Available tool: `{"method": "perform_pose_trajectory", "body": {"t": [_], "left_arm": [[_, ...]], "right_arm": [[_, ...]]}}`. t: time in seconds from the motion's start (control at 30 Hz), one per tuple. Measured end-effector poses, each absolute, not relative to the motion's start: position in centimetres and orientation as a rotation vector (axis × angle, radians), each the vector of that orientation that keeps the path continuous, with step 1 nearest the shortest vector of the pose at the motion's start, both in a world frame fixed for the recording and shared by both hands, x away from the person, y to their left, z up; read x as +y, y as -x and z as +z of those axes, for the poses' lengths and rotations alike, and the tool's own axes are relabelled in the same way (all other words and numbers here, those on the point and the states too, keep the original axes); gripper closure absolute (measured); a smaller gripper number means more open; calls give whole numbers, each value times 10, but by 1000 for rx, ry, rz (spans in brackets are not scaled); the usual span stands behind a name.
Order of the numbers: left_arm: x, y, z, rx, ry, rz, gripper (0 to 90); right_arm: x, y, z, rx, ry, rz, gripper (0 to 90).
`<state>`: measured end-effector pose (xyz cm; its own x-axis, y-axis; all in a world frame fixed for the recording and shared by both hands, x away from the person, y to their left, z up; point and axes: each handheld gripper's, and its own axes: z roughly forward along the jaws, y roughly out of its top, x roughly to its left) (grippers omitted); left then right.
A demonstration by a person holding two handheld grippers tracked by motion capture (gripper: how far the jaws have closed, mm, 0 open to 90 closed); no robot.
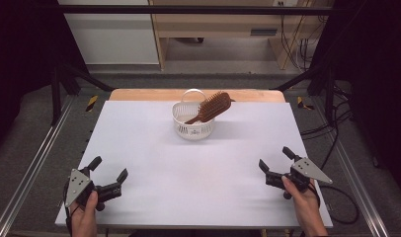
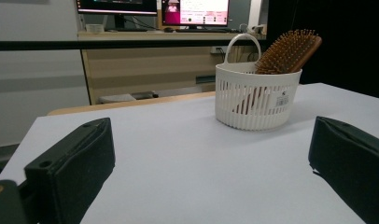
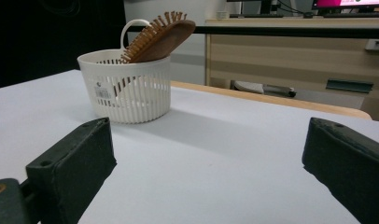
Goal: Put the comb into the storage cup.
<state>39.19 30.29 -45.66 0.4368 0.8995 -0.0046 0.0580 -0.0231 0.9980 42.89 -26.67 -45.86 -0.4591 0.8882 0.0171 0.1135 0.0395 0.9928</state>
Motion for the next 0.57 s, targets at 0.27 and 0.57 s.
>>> {"method": "perform_pose_trajectory", "body": {"t": [0.27, 0.57], "left_arm": [[302, -390, -456, 901, -1442, 828, 4], [299, -391, -457, 898, -1451, 822, 4]], "right_arm": [[-254, -429, -465, 1682, -1014, 1499, 27], [-243, -430, -469, 1707, -1025, 1482, 28]]}}
